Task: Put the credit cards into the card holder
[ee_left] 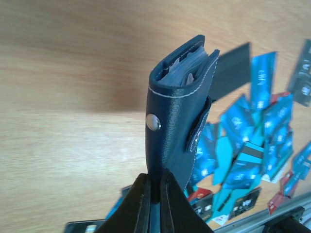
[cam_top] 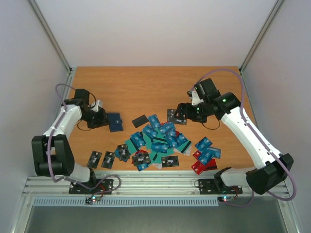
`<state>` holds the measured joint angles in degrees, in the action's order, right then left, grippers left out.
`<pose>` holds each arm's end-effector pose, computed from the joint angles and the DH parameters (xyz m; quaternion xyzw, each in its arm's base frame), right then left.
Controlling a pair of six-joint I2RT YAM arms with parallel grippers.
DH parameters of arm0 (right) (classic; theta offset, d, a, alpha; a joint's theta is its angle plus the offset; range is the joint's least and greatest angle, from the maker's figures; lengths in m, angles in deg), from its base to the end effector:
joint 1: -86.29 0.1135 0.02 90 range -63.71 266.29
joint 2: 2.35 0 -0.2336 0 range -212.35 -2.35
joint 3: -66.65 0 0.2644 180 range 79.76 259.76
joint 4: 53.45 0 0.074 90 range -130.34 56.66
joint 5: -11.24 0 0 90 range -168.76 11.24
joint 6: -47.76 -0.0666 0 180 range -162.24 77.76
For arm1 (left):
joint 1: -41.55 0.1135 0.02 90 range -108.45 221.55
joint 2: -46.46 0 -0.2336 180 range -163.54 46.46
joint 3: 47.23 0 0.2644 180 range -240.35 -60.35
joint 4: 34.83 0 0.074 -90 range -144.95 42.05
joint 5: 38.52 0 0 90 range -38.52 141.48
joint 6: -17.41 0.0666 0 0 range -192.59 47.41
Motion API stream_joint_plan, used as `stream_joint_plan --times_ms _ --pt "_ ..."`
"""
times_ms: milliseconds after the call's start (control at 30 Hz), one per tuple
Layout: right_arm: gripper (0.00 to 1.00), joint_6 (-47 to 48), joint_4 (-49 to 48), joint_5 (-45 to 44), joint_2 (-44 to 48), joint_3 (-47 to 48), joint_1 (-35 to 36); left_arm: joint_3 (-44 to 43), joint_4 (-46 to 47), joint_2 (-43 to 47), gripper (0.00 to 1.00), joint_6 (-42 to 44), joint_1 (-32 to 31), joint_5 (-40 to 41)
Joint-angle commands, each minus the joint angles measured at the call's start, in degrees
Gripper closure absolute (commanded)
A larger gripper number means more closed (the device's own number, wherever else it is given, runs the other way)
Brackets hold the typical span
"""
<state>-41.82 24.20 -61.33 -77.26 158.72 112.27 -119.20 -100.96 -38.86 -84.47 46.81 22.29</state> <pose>0.2426 0.1404 0.2974 -0.2558 0.9218 0.1986 0.2131 0.2841 -0.0065 0.1554 -0.1208 0.9563 -0.2556 0.0741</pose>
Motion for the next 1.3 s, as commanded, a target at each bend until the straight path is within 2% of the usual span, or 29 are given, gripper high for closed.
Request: stream_joint_plan --times_ms 0,233,600,1267 --pt "0.13 1.6 -3.9 6.8 -1.4 1.8 2.6 -3.7 -0.4 4.8 1.00 -4.9 -4.3 -2.2" --pt "0.17 1.3 -5.2 5.8 -4.2 4.8 7.7 -8.4 -0.5 8.5 1.00 -11.6 -11.3 -2.2" --pt "0.28 2.1 -2.0 -5.7 -10.4 13.5 15.6 -13.8 1.0 10.5 1.00 -20.5 -21.4 0.4" --pt "0.49 -0.3 -1.8 -9.3 -20.2 24.4 18.3 -25.8 -0.5 5.9 1.00 -26.5 -35.1 6.4"
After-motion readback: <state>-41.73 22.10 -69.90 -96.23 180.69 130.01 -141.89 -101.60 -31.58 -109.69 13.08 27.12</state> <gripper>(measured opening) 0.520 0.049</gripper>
